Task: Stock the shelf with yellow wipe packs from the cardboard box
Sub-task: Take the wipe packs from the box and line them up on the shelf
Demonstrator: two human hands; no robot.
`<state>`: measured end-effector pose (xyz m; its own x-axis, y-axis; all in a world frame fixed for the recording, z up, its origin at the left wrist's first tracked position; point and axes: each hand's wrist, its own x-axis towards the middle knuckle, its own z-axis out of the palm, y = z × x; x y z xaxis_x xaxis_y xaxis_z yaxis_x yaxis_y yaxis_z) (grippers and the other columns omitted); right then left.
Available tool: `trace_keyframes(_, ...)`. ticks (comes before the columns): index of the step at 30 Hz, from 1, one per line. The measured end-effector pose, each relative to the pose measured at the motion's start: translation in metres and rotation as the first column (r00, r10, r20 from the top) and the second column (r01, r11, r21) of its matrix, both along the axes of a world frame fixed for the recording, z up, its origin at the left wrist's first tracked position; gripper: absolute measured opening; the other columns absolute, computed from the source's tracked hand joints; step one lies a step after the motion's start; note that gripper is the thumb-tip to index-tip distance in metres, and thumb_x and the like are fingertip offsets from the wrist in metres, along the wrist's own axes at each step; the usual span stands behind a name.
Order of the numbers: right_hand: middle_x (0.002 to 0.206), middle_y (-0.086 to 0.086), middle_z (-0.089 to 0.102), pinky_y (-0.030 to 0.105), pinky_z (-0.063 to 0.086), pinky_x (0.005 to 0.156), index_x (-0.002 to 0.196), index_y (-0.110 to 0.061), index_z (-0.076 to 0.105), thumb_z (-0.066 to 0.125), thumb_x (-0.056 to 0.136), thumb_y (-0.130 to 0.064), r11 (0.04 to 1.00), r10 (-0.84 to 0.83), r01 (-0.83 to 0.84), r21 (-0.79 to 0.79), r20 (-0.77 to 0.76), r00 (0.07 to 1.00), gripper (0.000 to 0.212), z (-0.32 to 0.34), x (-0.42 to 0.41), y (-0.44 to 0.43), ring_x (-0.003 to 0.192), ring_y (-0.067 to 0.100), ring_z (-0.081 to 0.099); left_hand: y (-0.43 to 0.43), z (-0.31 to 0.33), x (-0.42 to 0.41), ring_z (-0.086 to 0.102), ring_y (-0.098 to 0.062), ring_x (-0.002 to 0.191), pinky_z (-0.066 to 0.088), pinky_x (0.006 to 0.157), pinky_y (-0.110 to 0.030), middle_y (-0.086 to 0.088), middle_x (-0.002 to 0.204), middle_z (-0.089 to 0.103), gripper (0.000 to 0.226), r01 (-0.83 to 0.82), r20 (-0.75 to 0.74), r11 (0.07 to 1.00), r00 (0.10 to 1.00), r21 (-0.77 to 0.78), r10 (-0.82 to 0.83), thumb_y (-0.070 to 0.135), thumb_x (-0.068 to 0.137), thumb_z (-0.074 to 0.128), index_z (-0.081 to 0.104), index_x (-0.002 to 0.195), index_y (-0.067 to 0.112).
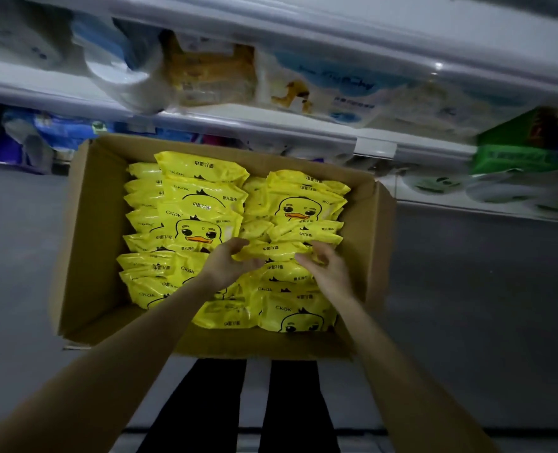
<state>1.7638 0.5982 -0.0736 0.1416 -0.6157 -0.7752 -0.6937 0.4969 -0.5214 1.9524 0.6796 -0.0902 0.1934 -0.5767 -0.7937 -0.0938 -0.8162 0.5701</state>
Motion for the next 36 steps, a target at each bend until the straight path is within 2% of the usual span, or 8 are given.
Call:
trace_keyframes(7,0.147,0.007,0.036,0.037,0.035,0.104,0.14,-0.023,0.04,0.076,0.077,-0.031,0.996,0.041,-0.04,0.079,-0.014,0.999,0.073,-0.025,0.011,-0.005,0.135,0.026,0.033,-0.003,-0.021,0.002,0.052,-0.022,0.117,0.043,0.09,-0.026,-0.012,0.129,0.055,0.065,0.084,0.061,0.995,0.994,0.048,-0.087,0.023,0.075,0.078,0.05,0.132,0.007)
trace_keyframes(10,0.145,0.005,0.04,0.029,0.034,0.1,0.138,-0.019,0.045,0.078,0.075,-0.025,0.995,0.073,-0.071,0.077,-0.024,0.997,0.071,-0.028,0.015,-0.006,0.135,0.024,0.035,-0.002,-0.026,0.003,0.055,-0.024,0.115,0.045,0.094,-0.031,-0.012,0.126,0.059,0.061,0.142,0.088,0.987,0.985,0.077,-0.148,0.02,0.073,0.079,0.056,0.128,0.007)
trace_keyframes(15,0.143,0.006,0.043,0.034,0.034,0.104,0.138,-0.014,0.044,0.077,0.076,-0.032,0.995,-0.022,0.022,0.097,-0.004,1.0,0.073,-0.022,0.012,-0.01,0.132,0.024,0.04,-0.013,-0.017,0.007,0.052,-0.018,0.083,0.04,0.074,-0.028,-0.008,0.086,0.059,0.027,0.069,0.088,0.997,0.994,-0.029,-0.066,0.022,0.075,0.077,0.069,0.091,0.002)
trace_keyframes(19,0.138,0.0,0.049,0.042,0.039,0.107,0.136,-0.023,0.047,0.083,0.064,-0.044,0.984,-0.136,0.131,0.118,0.031,0.99,0.083,-0.012,0.01,-0.02,0.127,0.022,0.046,-0.034,-0.005,0.013,0.041,-0.01,0.065,0.034,0.063,-0.026,0.004,0.066,0.046,0.024,-0.041,-0.014,0.987,0.999,-0.155,0.04,0.024,0.079,0.073,0.055,0.066,0.017)
trace_keyframes(24,0.105,-0.004,0.07,0.036,0.051,0.091,0.113,-0.019,0.065,0.083,0.069,-0.022,0.986,-0.163,0.155,0.063,0.141,0.977,0.048,-0.005,0.008,-0.029,0.101,0.016,0.065,-0.062,0.003,0.013,0.051,-0.011,0.073,0.04,0.061,-0.023,0.006,0.082,0.056,0.02,-0.035,-0.02,0.982,0.999,-0.183,0.031,0.034,0.082,0.069,0.059,0.084,0.018)
trace_keyframes(28,0.091,-0.007,0.069,0.023,0.049,0.073,0.101,-0.021,0.067,0.079,0.074,-0.023,0.979,-0.204,0.203,0.017,0.121,0.971,0.029,-0.001,0.003,-0.031,0.081,0.006,0.062,-0.084,0.005,0.011,0.055,-0.016,0.099,0.047,0.078,-0.03,0.004,0.114,0.054,0.057,-0.12,0.038,0.969,0.991,-0.214,0.131,0.04,0.082,0.067,0.045,0.127,0.014)
trace_keyframes(31,0.081,-0.011,0.067,0.01,0.045,0.058,0.095,-0.022,0.068,0.077,0.076,-0.02,0.977,-0.213,0.214,0.005,0.139,0.967,0.021,-0.001,-0.006,-0.029,0.07,-0.001,0.059,-0.099,-0.002,0.005,0.056,-0.019,0.103,0.048,0.087,-0.031,-0.001,0.118,0.056,0.062,-0.07,0.115,0.978,0.989,-0.195,0.094,0.035,0.08,0.072,0.044,0.13,0.014)
trace_keyframes(36,0.08,-0.012,0.068,0.013,0.045,0.057,0.094,-0.02,0.07,0.078,0.075,-0.022,0.974,-0.226,0.228,-0.011,0.1,0.969,0.021,-0.001,-0.018,-0.026,0.067,-0.003,0.06,-0.11,-0.015,-0.001,0.058,-0.025,0.104,0.05,0.088,-0.042,-0.006,0.114,0.062,0.052,0.069,0.289,0.99,0.957,-0.126,-0.03,0.033,0.072,0.079,0.058,0.116,0.015)
